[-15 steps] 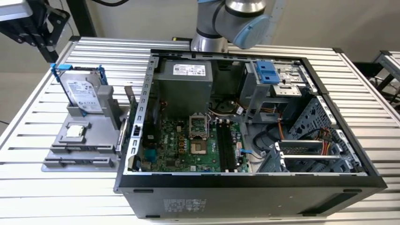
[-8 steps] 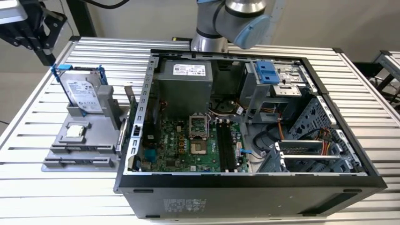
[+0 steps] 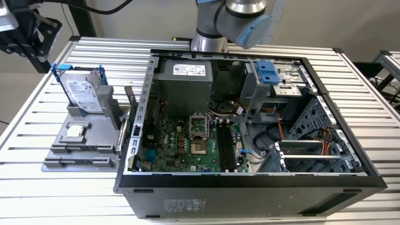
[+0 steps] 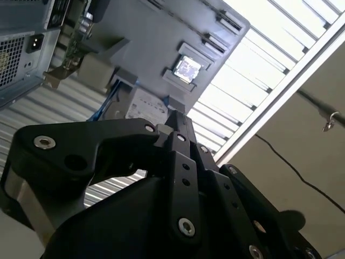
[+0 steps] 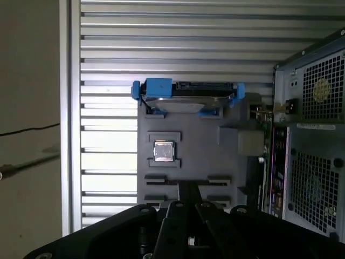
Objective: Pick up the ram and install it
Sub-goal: 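Reach for the ram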
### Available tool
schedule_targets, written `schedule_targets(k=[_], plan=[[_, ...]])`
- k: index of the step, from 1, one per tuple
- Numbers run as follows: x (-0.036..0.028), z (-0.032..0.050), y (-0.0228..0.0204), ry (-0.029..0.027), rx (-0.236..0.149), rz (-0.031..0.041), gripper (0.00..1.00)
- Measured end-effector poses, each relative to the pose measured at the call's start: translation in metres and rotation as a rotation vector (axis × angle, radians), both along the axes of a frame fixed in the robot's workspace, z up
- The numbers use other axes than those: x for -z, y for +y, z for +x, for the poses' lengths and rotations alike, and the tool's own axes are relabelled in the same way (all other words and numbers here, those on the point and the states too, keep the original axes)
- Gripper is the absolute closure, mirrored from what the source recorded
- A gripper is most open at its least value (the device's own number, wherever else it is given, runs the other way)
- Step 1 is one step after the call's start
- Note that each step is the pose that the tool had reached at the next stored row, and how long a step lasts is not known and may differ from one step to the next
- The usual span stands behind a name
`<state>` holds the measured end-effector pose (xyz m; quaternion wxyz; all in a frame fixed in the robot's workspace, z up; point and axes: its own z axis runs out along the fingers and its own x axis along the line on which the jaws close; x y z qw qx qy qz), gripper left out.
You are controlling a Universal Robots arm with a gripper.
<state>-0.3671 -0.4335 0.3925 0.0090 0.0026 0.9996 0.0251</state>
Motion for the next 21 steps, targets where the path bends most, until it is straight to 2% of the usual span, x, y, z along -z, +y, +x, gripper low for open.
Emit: schedule_targets(k=[15,21], plan=[[0.0002,0.0000,-0.0439,0.0018,0.000,0.0000,1.00],[0.0002,0.0000,-0.0566,0.0025,0.000,-0.0001,1.00]])
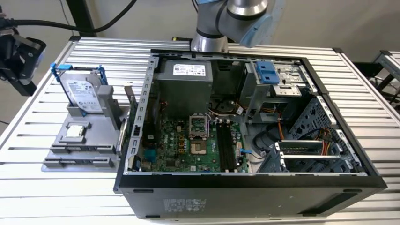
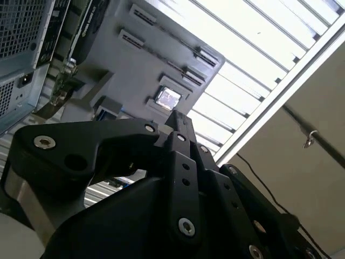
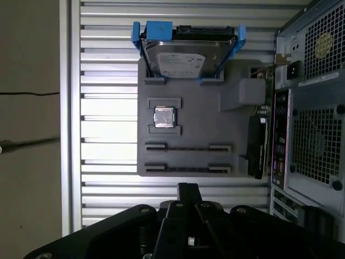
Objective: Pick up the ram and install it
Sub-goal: 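Reach for the ram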
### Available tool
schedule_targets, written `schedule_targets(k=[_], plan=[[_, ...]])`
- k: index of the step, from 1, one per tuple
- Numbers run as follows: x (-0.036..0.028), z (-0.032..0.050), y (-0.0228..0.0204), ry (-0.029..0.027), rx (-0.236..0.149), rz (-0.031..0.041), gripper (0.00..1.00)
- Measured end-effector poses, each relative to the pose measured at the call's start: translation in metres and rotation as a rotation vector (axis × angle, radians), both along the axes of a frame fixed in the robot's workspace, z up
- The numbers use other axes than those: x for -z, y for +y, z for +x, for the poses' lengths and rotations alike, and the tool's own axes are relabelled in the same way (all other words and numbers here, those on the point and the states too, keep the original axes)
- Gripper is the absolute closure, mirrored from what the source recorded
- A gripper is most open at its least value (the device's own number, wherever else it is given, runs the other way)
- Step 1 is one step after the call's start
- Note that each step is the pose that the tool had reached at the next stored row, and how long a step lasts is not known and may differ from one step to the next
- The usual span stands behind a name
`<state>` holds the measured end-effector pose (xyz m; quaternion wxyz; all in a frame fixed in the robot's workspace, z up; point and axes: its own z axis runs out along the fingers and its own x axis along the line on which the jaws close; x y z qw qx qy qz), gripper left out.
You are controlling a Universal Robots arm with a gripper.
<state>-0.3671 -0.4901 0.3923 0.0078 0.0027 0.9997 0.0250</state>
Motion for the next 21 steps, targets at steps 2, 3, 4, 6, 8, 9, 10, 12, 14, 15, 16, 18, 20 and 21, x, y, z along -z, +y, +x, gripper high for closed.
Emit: schedule_targets(k=[2,3,4,6,8,9,10,12,14,15,16,18,20,21], plan=[[0.0001,0.0000,-0.0010,0.0001,0.000,0.0001,1.00],[0.0000,0.0000,-0.0010,0.0001,0.000,0.0001,1.00],[0.0001,0.0004,-0.0011,0.0001,0.000,0.0001,1.00],[0.0000,0.0008,-0.0011,0.0001,0.000,0.0001,1.00],[0.0001,0.0009,-0.0011,0.0001,0.000,0.0001,1.00],[0.0001,0.0009,-0.0011,0.0000,0.000,0.0001,1.00],[0.0000,0.0009,-0.0011,0.0001,0.000,0.0001,1.00],[0.0000,0.0010,-0.0011,0.0001,0.000,0.0001,1.00],[0.0001,0.0010,-0.0011,0.0001,0.000,0.0001,1.00],[0.0001,0.0010,-0.0011,0.0001,0.000,0.0001,1.00],[0.0000,0.0010,-0.0011,0.0001,-0.003,0.0000,1.00],[0.0001,0.0010,-0.0010,0.0000,-0.017,0.0001,1.00],[0.0001,0.0010,-0.0010,0.0000,-0.038,0.0001,1.00],[0.0001,0.0010,-0.0009,0.0000,-0.050,0.0001,1.00]])
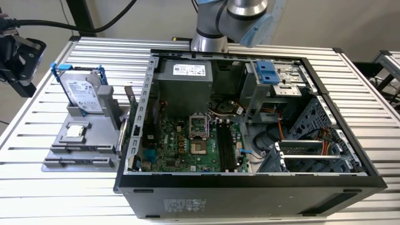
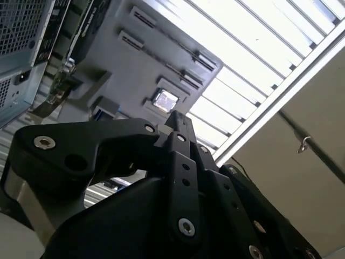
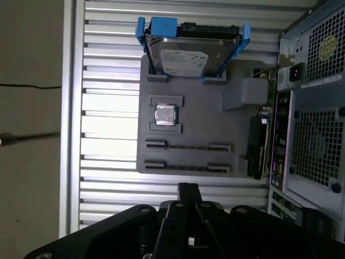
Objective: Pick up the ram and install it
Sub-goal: 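Reach for the ram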
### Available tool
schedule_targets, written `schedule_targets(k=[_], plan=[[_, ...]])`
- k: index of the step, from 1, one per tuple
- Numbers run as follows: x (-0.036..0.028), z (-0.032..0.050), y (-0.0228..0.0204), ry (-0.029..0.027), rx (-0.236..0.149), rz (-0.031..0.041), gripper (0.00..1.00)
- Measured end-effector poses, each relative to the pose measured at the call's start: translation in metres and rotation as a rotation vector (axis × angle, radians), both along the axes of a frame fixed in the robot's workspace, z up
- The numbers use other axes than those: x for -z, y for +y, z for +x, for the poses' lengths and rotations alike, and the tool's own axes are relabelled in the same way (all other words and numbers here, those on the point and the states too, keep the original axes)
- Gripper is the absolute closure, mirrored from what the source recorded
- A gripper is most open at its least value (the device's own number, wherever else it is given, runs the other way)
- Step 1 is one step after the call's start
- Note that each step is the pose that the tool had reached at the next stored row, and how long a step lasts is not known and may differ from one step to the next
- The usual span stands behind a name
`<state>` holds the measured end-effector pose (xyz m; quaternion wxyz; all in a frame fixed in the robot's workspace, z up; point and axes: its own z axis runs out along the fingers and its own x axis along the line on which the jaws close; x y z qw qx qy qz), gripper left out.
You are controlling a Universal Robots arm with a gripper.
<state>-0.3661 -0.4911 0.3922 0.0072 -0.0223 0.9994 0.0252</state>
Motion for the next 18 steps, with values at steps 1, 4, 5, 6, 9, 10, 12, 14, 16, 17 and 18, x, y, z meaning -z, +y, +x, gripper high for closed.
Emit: schedule_targets(k=[1,4,5,6,9,10,12,14,16,17,18], plan=[[0.0000,0.0000,0.0001,0.0000,-0.011,0.0000,1.00],[0.0000,0.0000,0.0001,0.0000,-0.056,0.0000,1.00],[0.0000,-0.0001,0.0001,0.0001,-0.074,0.0000,1.00],[0.0000,0.0000,0.0001,0.0000,-0.091,0.0000,1.00],[0.0000,0.0000,0.0001,0.0001,-0.147,0.0000,1.00],[0.0000,-0.0001,0.0001,0.0000,-0.163,0.0000,1.00],[0.0000,0.0000,0.0001,0.0001,-0.201,-0.0001,1.00],[0.0000,0.0000,0.0001,0.0001,-0.236,-0.0001,1.00],[0.0000,0.0000,0.0001,0.0001,-0.274,-0.0001,1.00],[0.0000,0.0000,0.0001,0.0001,-0.291,-0.0001,1.00],[0.0000,0.0000,0.0001,0.0001,-0.309,-0.0001,1.00]])
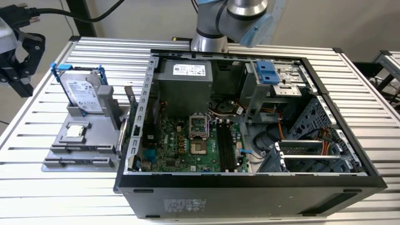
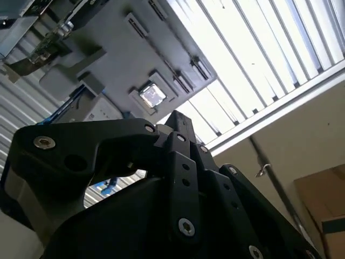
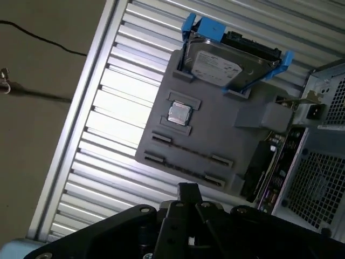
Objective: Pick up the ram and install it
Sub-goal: 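Reach for the ram, then pick up the ram and move it above insertion slot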
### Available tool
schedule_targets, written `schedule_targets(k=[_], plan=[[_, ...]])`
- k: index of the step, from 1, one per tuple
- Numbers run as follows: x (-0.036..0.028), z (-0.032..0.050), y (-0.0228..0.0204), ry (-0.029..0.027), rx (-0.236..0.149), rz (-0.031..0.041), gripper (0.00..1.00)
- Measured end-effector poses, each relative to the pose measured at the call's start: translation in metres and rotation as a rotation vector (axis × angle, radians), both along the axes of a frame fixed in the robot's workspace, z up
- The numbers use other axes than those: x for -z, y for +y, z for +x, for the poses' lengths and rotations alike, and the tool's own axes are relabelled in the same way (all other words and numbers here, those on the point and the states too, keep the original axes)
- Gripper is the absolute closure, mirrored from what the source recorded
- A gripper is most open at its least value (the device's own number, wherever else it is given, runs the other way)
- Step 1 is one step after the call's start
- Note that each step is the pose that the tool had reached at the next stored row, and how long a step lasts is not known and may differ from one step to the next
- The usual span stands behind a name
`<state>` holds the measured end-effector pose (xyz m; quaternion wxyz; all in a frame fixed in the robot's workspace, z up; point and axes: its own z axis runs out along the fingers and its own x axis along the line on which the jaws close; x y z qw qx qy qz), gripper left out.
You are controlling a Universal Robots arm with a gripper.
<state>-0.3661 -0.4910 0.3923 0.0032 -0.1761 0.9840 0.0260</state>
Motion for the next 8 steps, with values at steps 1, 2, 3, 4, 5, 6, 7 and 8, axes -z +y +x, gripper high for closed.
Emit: schedule_targets(k=[1,2,3,4,5,6,7,8], plan=[[0.0000,0.0000,0.0000,0.0000,-0.019,0.0000,1.00],[0.0000,0.0000,0.0000,0.0000,-0.037,0.0000,1.00],[0.0000,0.0000,0.0000,0.0000,-0.055,0.0000,1.00],[0.0000,0.0000,0.0000,0.0000,-0.074,0.0000,1.00],[0.0000,0.0000,0.0000,0.0000,-0.091,0.0000,1.00],[0.0000,0.0000,0.0000,-0.0001,-0.110,0.0000,1.00],[0.0000,0.0000,0.0000,0.0000,-0.128,0.0000,1.00],[0.0000,0.0000,0.0000,0.0000,-0.146,0.0001,1.00]])
